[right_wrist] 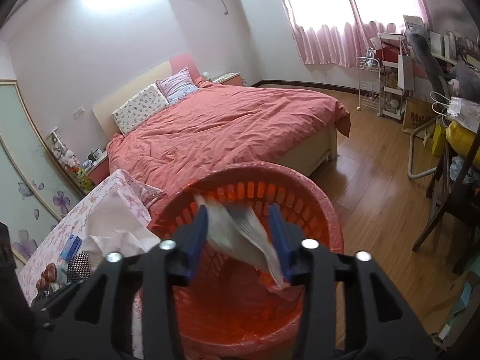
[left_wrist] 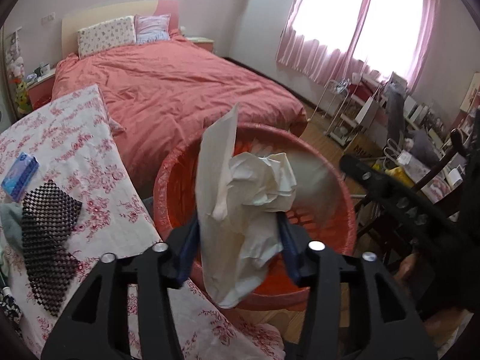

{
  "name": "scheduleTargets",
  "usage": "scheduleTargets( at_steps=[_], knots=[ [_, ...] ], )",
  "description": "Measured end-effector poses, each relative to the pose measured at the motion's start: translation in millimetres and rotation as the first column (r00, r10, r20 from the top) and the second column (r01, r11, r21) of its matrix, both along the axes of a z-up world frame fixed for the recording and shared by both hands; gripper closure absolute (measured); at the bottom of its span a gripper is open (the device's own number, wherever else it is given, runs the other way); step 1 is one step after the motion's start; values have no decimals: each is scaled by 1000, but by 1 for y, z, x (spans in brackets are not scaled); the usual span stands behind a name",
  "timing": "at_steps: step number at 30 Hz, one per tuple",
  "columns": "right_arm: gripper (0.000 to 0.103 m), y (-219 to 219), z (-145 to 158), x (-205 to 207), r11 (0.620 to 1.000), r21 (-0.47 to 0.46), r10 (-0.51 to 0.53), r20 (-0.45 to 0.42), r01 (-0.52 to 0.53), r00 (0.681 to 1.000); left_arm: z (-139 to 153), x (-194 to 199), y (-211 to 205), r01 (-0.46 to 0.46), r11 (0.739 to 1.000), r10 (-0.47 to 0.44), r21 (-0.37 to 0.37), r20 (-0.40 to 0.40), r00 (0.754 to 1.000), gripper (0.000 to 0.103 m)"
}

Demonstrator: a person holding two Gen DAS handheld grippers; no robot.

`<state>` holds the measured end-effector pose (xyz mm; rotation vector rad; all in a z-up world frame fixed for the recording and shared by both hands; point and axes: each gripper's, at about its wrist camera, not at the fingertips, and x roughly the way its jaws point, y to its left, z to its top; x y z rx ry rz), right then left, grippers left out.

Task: Collect trash
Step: 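Carry the tissue and snack bag over the basket and open both tools, then move both tools back toward the remaining items on the bed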

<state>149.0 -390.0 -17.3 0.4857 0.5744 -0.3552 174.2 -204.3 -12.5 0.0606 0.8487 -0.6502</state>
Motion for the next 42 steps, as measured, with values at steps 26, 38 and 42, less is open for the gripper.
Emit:
scheduleTargets(
  at_steps=[26, 38, 42],
  knots=[
    [33, 80, 24, -27, 982, -163, 92, -17, -93, 996, 28, -33, 109, -221, 971, 207, 87, 151, 967, 29],
    [30, 185, 23, -28, 921, -262, 280, -71, -289, 957, 37, -41, 241, -494, 867, 472, 67, 204, 857, 28],
    [30, 209, 16, -27, 905, -257, 327, -94, -340, 940, 29, -31, 277, -543, 838, 532, 48, 146, 834, 28]
  ],
)
